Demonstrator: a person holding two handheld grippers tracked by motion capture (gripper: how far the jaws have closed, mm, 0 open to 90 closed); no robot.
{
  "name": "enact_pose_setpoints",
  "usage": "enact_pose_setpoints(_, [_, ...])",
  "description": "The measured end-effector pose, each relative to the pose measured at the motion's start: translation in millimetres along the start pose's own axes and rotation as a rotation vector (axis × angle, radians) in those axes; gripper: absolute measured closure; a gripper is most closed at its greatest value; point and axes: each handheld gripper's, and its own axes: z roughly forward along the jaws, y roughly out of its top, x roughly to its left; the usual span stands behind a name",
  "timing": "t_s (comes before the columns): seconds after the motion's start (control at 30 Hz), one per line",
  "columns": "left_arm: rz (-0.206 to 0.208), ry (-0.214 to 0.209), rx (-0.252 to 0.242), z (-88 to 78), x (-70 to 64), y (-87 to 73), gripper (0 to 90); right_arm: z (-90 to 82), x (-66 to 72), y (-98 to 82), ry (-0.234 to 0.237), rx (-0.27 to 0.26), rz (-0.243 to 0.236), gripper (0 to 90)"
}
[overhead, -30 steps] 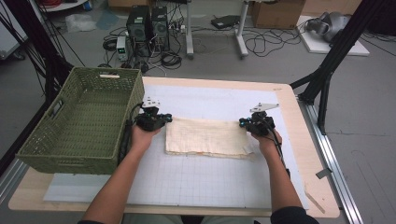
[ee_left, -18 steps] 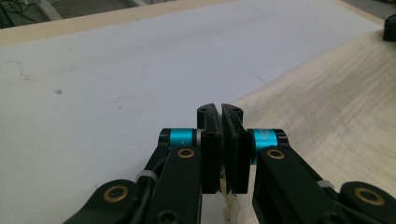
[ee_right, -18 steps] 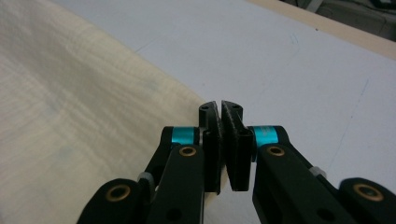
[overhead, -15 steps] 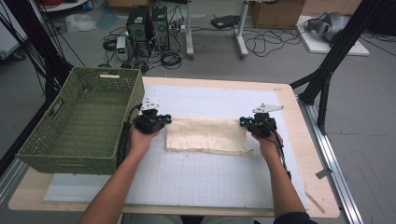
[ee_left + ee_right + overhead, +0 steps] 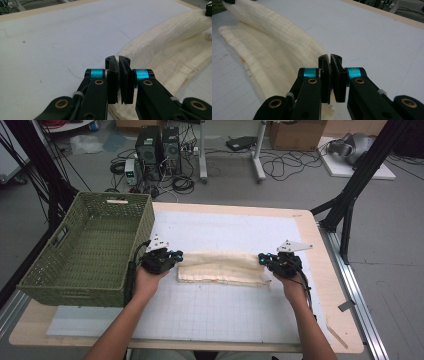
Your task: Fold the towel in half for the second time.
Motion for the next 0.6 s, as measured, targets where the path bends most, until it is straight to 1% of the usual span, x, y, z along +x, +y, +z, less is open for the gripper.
enact_pose_setpoints(0.07, [-0.012,-0.003,0.017,-2.7,-2.3,-6.4,85.3,-3.8,3.0,-5.9,0.015,0.000,-0.005,86.9])
enact_pose_setpoints(0.13, [-0.010,-0.009,0.030,-3.6,-4.6,-11.0,85.3,-3.8,6.8,-10.0,0.028,0.022,-0.015,86.9])
enact_pose_setpoints(0.17, [-0.014,-0.011,0.029,-3.5,-5.4,-12.8,85.3,-3.9,9.5,-12.2,0.030,0.029,-0.031,86.9])
enact_pose_setpoints(0.2, [-0.014,-0.011,0.029,-3.5,-5.4,-12.8,85.3,-4.0,11.2,-13.2,0.031,0.033,-0.036,86.9])
enact_pose_setpoints(0.23, [-0.015,-0.015,0.036,-3.8,-6.0,-17.2,85.2,-5.0,13.1,-14.8,0.034,0.034,-0.041,86.9])
enact_pose_setpoints(0.3, [-0.016,-0.021,0.054,-3.9,-5.8,-19.6,84.8,-7.0,15.3,-16.6,0.035,0.028,-0.045,86.9])
enact_pose_setpoints(0.4, [-0.007,-0.026,0.051,-6.1,-7.6,-19.2,84.8,-9.5,18.0,-18.2,0.036,0.036,-0.055,86.9])
enact_pose_setpoints(0.47, [-0.009,-0.029,0.047,-8.0,-8.8,-22.2,84.7,-11.2,19.6,-19.8,0.034,0.040,-0.069,86.9])
enact_pose_setpoints(0.53, [-0.013,-0.032,0.052,-8.4,-9.0,-24.1,84.2,-12.9,20.6,-22.5,0.041,0.044,-0.066,86.9])
enact_pose_setpoints(0.57, [-0.019,-0.037,0.066,-8.3,-10.1,-29.8,83.9,-13.7,21.2,-24.5,0.040,0.047,-0.071,86.9])
enact_pose_setpoints(0.6, [-0.018,-0.041,0.075,-7.8,-10.9,-30.4,83.8,-14.1,21.9,-26.5,0.045,0.050,-0.070,86.9])
